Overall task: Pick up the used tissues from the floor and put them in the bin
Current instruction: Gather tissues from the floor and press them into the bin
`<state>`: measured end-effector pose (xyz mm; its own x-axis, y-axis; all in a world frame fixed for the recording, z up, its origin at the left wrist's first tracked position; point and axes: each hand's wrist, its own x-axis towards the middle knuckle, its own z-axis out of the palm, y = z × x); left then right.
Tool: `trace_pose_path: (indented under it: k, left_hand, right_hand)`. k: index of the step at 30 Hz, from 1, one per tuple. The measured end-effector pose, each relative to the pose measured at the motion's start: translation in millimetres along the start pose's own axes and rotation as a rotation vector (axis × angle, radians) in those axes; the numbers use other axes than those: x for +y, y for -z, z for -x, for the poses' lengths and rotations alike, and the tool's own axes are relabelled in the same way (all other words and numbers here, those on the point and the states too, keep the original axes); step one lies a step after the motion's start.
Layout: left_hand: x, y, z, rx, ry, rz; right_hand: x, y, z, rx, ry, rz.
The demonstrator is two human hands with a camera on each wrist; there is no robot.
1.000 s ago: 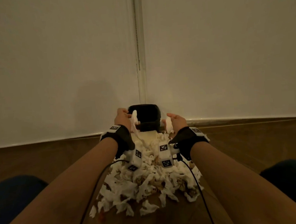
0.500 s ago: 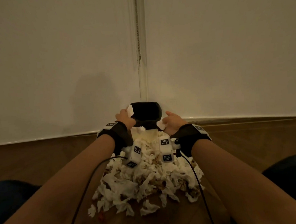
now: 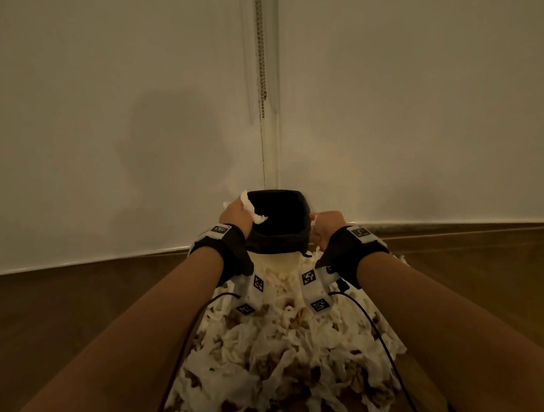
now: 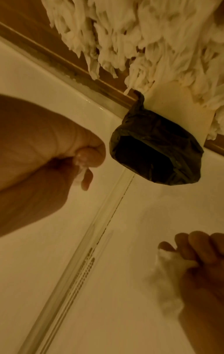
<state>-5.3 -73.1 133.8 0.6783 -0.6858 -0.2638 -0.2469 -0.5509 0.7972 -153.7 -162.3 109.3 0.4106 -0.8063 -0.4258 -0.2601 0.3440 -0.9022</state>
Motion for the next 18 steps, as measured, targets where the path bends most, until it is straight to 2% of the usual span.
trace_pose_path:
  k: [2,5,7,9,12,15,18]
  left_hand:
    - [0,-10,-24,0.046,-0.036,-0.019]
    - [-4,-25,-59,0.034,-0.084,-0.112]
    - [-8,-32,-79,0.011,-0.092,-0.115]
    - [-15,-37,-95,-0.02,-0.084,0.048]
    - [-24,-42,-108,-0.061,-0.047,0.309]
    - [-33,-40,-112,-0.06,-0.053,0.364]
    - [-40,-38,-103,-0.074,-0.028,0.477]
  right_hand:
    - [-5,-9,-22,-0.01,-0.033,-0.015]
    - [-9,-26,-51,-0.025,-0.044,-0.036]
    - [-11,-35,-68,-0.028,-0.04,-0.142]
    - [-11,-43,-83,-0.041,-0.087,-0.257]
    - [-3,-43,-100,-0.052,-0.073,-0.311]
    - [6,-34,-105,-0.03,-0.001,-0.301]
    - [17,-17,-103,-0.021,-0.02,-0.431]
